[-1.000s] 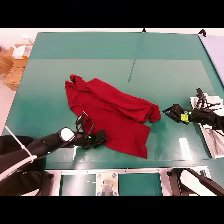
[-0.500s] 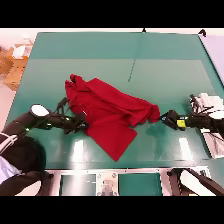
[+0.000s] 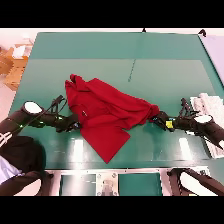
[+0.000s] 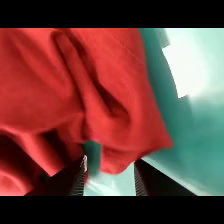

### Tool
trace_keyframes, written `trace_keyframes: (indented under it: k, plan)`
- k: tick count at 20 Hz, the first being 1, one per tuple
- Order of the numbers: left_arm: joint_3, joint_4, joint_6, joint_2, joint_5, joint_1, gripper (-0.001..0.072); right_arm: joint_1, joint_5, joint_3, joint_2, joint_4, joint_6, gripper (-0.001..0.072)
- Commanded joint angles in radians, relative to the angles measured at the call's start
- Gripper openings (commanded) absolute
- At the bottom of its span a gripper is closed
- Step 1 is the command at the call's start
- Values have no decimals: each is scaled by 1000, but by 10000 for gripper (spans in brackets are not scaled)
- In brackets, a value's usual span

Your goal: Fold the shirts.

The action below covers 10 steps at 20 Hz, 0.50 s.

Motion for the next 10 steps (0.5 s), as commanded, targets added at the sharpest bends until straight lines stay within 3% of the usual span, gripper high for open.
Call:
trace_keyframes:
  k: [1,2,4,5,7,10]
  plan:
    - [12,53,31,1,-18,3,21,14,-48,-5,-80,5,1,351]
    - [27,77,31,1,-31,3,22,14,-50,-5,-92,5,1,319]
    - [73,134,31,1,-62,3,21,14,-58,-1,-96,5,-7,68]
    - [103,159,30,1,-78,3,21,13,-58,7,-96,5,-8,19]
    - [180,208,30,1,-122,3,21,10,-3,60,-92,-15,-15,17]
    - [404,359,-6,1,-249,3,21,-55,285,291,-79,-154,61,17]
